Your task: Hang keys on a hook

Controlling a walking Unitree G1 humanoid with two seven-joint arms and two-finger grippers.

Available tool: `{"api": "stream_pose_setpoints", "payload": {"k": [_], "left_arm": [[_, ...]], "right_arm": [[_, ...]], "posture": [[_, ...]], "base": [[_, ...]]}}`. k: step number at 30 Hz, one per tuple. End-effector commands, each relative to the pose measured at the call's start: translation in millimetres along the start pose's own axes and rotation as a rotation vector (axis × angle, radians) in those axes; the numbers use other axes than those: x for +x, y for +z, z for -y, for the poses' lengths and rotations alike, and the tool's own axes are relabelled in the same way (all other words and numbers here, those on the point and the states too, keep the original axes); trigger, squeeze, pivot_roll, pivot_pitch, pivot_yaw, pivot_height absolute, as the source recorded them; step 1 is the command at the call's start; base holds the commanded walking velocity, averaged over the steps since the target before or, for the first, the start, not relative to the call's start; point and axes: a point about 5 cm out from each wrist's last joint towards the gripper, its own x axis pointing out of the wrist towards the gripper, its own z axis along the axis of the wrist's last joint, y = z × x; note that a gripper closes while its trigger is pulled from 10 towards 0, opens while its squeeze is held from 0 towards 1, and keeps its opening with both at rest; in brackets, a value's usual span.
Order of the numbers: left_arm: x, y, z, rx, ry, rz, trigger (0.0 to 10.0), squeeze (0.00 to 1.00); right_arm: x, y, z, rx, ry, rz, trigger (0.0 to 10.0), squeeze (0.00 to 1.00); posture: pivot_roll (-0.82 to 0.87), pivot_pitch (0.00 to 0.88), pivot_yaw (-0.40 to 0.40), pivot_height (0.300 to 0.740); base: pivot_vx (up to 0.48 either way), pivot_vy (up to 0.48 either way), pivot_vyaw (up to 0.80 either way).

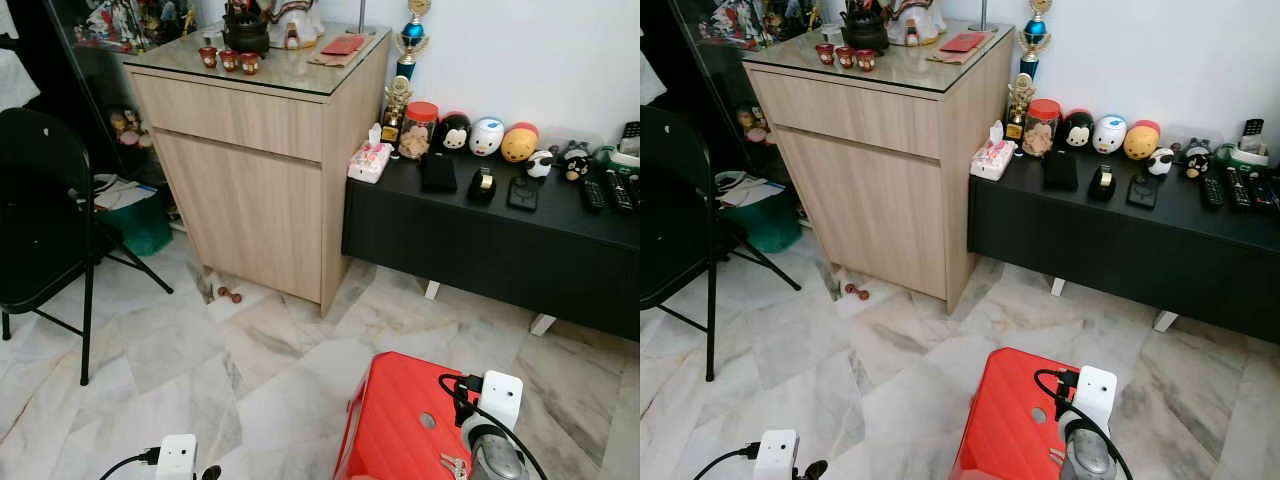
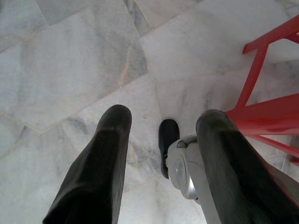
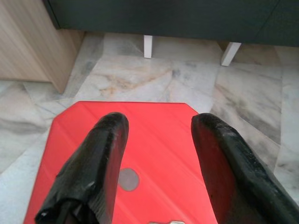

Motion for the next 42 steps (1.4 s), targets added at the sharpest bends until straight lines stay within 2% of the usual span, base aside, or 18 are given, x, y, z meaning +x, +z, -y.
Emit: {"api": "stream_pose_setpoints", "payload": {"k": [1, 15, 17, 20, 42], "left_arm": [[-1.1, -2.8, 2.0, -0.005, 0.003, 0.003, 10.0, 0.0], [0.5, 2.6, 2.3, -0.011, 0.004, 0.021, 10.0, 0.0], [0.6, 3.1, 1.8, -0.011, 0.005, 0.021, 10.0, 0.0], [0.7, 3.3, 1.6, -0.012, 0.005, 0.02, 10.0, 0.0], [-0.2, -0.6, -0.2, -0.009, 0.003, -0.002, 10.0, 0.0]], "right_arm": [[0.6, 0.7, -2.5, -0.016, 0.007, -0.007, 10.0, 0.0], [5.5, 7.8, -5.8, 0.0, 0.014, -0.022, 10.0, 0.0], [6.0, 7.3, -5.8, 0.025, 0.01, -0.037, 10.0, 0.0], [6.5, 9.6, -6.3, 0.011, 0.02, -0.023, 10.0, 0.0], [6.3, 7.8, -6.6, 0.027, 0.014, -0.039, 10.0, 0.0]], "posture": [[0.11, 0.0, -0.035, 0.681], [0.13, 0.037, -0.045, 0.676], [0.12, 0.038, -0.044, 0.666], [0.12, 0.041, -0.044, 0.646], [0.13, 0.051, -0.041, 0.646]], "base": [[0.0, 0.0, 0.0], [0.0, 0.0, 0.0], [0.0, 0.0, 0.0], [0.0, 0.0, 0.0], [0.0, 0.0, 0.0]]}}
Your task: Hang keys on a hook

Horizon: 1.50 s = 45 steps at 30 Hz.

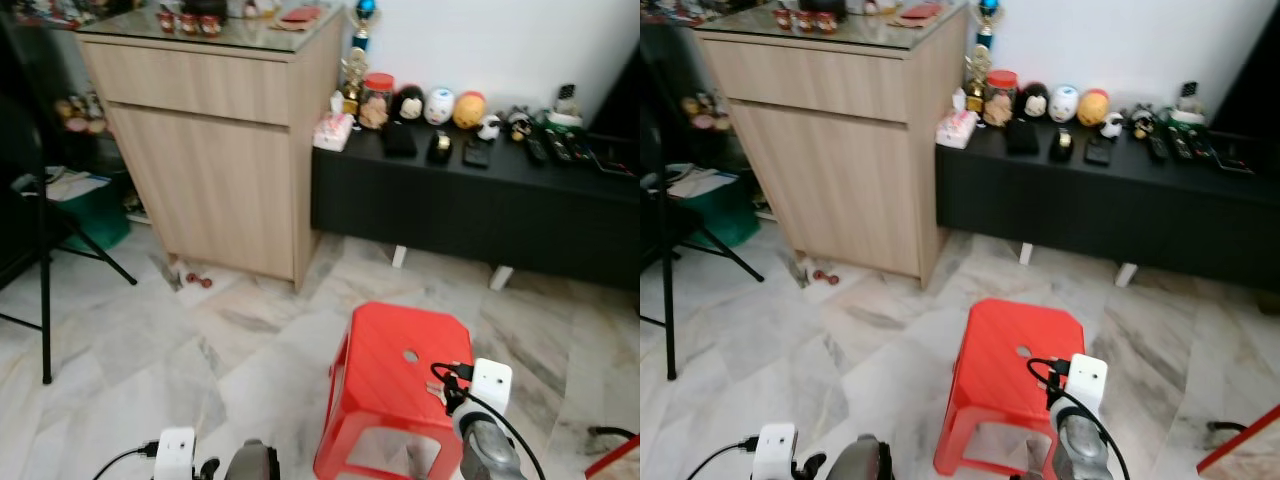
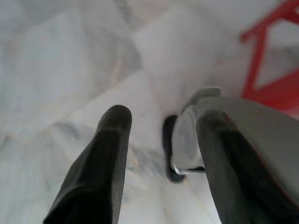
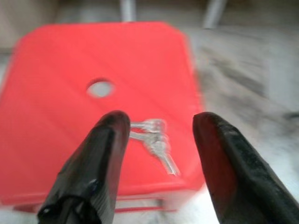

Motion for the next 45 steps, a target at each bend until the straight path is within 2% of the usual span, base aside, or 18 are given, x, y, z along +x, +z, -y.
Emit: {"api": "stream_pose_setpoints", "payload": {"k": [1, 24, 29, 45], "left_arm": [[-4.2, -14.8, 0.4, -0.01, 0.001, -0.056, 10.0, 0.0], [-4.2, -14.8, 0.4, -0.01, 0.001, -0.056, 10.0, 0.0], [-5.3, -19.7, 0.1, -0.019, -0.008, -0.087, 10.0, 0.0], [-5.1, -19.4, 0.5, -0.02, -0.01, -0.089, 10.0, 0.0]], "right_arm": [[-0.2, -0.7, -1.8, 0.002, 0.002, -0.005, 10.0, 0.0], [-0.2, -0.7, -1.8, 0.002, 0.002, -0.005, 10.0, 0.0], [0.0, -4.7, 1.4, 0.031, -0.026, -0.049, 10.0, 0.0], [-0.9, -6.2, -5.0, 0.008, 0.023, -0.049, 10.0, 0.0]], "posture": [[0.13, 0.051, -0.041, 0.646], [0.13, 0.051, -0.041, 0.646], [0.13, 0.054, -0.036, 0.646], [0.13, 0.055, -0.036, 0.646]], "base": [[0.0, 0.0, 0.0], [0.0, 0.0, 0.0], [0.0, 0.0, 0.0], [0.0, 0.0, 0.0]]}}
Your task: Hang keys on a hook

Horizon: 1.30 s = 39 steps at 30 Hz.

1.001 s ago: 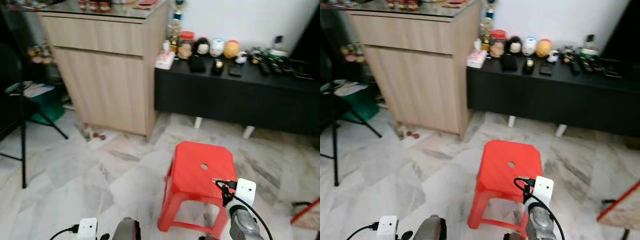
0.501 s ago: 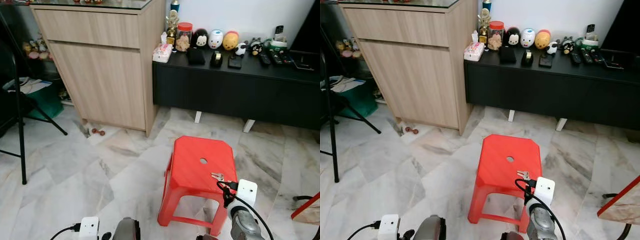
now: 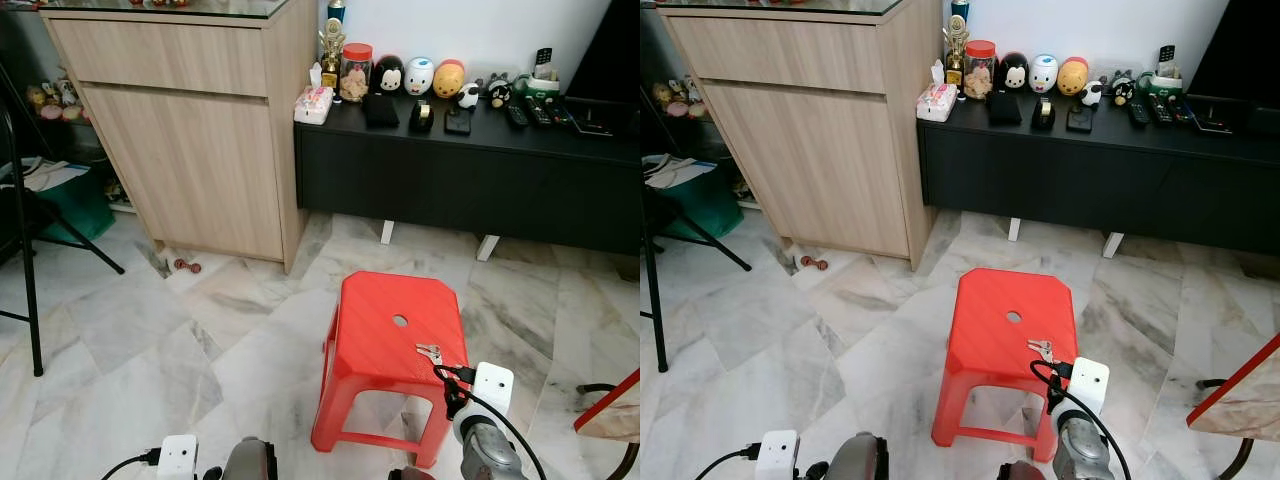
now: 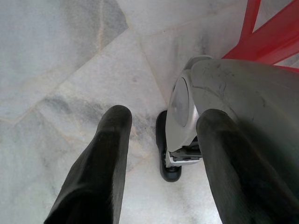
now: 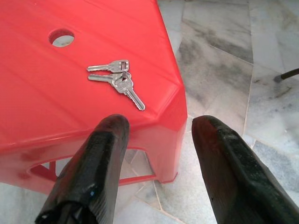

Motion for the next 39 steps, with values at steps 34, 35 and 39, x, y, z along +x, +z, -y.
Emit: {"api": "stream_pose_setpoints", "payload": {"k": [34, 35, 39], "left_arm": [[-0.2, -1, -1.1, 0.004, 0.002, -0.01, 10.0, 0.0], [-0.2, -1, -1.0, 0.004, 0.002, -0.009, 10.0, 0.0], [0.2, 0, -0.1, 0.007, -0.001, -0.007, 10.0, 0.0]], "right_arm": [[-3.0, -3, -2.5, 0.069, 0.065, 0.035, 10.0, 0.0], [-3.0, -3, -2.6, 0.069, 0.066, 0.035, 10.0, 0.0], [-2.9, -2, -3.0, 0.064, 0.069, 0.037, 10.0, 0.0]], "posture": [[0.13, 0.047, -0.036, 0.74], [0.13, 0.047, -0.036, 0.74], [0.13, 0.047, -0.036, 0.74]], "base": [[0.0, 0.0, 0.0], [0.0, 0.0, 0.0], [0.0, 0.0, 0.0]]}}
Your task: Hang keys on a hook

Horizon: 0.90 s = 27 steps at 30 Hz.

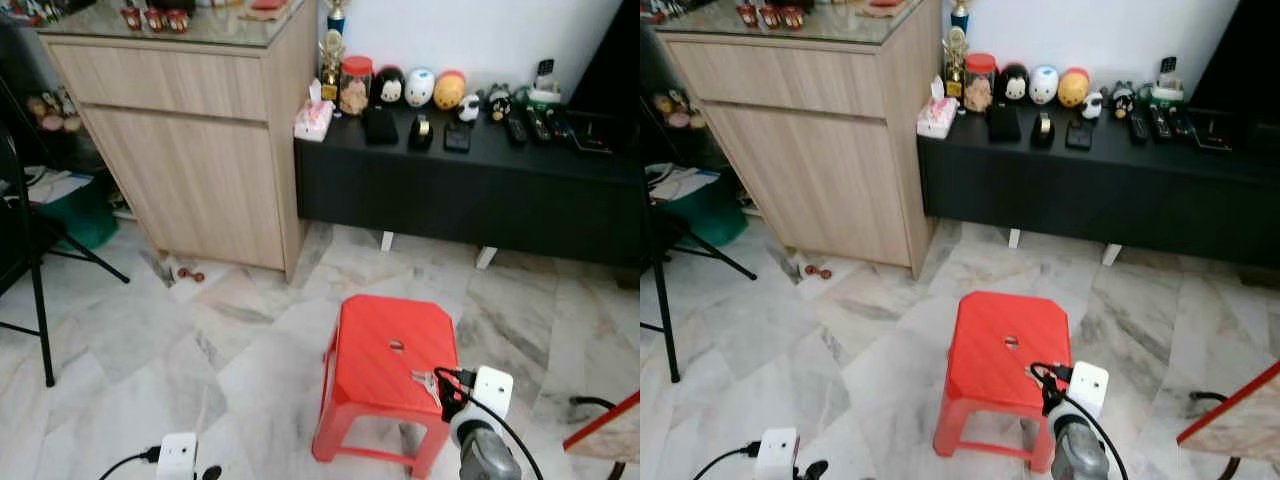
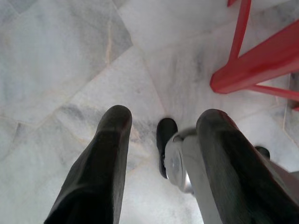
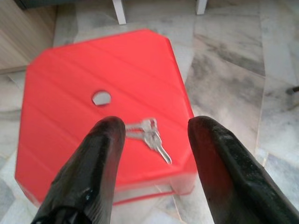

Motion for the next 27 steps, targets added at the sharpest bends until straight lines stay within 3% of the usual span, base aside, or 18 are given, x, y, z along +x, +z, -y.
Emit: {"api": "stream_pose_setpoints", "payload": {"k": [1, 8, 15, 19, 24, 27], "left_arm": [[-1.1, -4, 0.4, 0.004, -0.003, -0.013, 10.0, 0.0], [-0.7, -4, 1.5, 0.009, -0.006, -0.015, 10.0, 0.0], [-0.1, -2, 0.3, 0.017, -0.004, -0.018, 10.0, 0.0], [-0.4, -3, -1.9, 0.03, 0.003, -0.025, 10.0, 0.0], [-0.6, -3, -2.1, 0.049, -0.006, -0.03, 10.0, 0.0], [-1.6, -6, -4.6, 0.058, -0.002, -0.043, 10.0, 0.0]], "right_arm": [[0.1, 1, 0.4, 0.0, 0.001, 0.003, 10.0, 0.0], [0.2, -2, -1.1, -0.017, 0.003, -0.027, 10.0, 0.0], [-9.6, -31, -0.3, -0.068, 0.016, -0.171, 10.0, 0.0], [-24.9, -60, 11.2, -0.1, -0.009, -0.273, 10.0, 0.0], [-39.9, -82, 28.4, -0.128, -0.063, -0.367, 10.0, 0.0], [-47.1, -90, 40.2, -0.088, -0.12, -0.389, 10.0, 0.0]], "posture": [[0.13, 0.047, -0.036, 0.74], [0.13, 0.047, -0.034, 0.74], [0.12, 0.05, -0.021, 0.74], [0.12, 0.0, -0.011, 0.74], [0.12, 0.0, 0.007, 0.74], [0.11, 0.0, 0.016, 0.74]], "base": [[0.0, 0.0, 0.0], [0.0, 0.0, 0.0], [0.0, 0.0, 0.0], [0.0, 0.0, 0.0], [0.0, 0.0, 0.0], [0.0, 0.0, 0.0]]}}
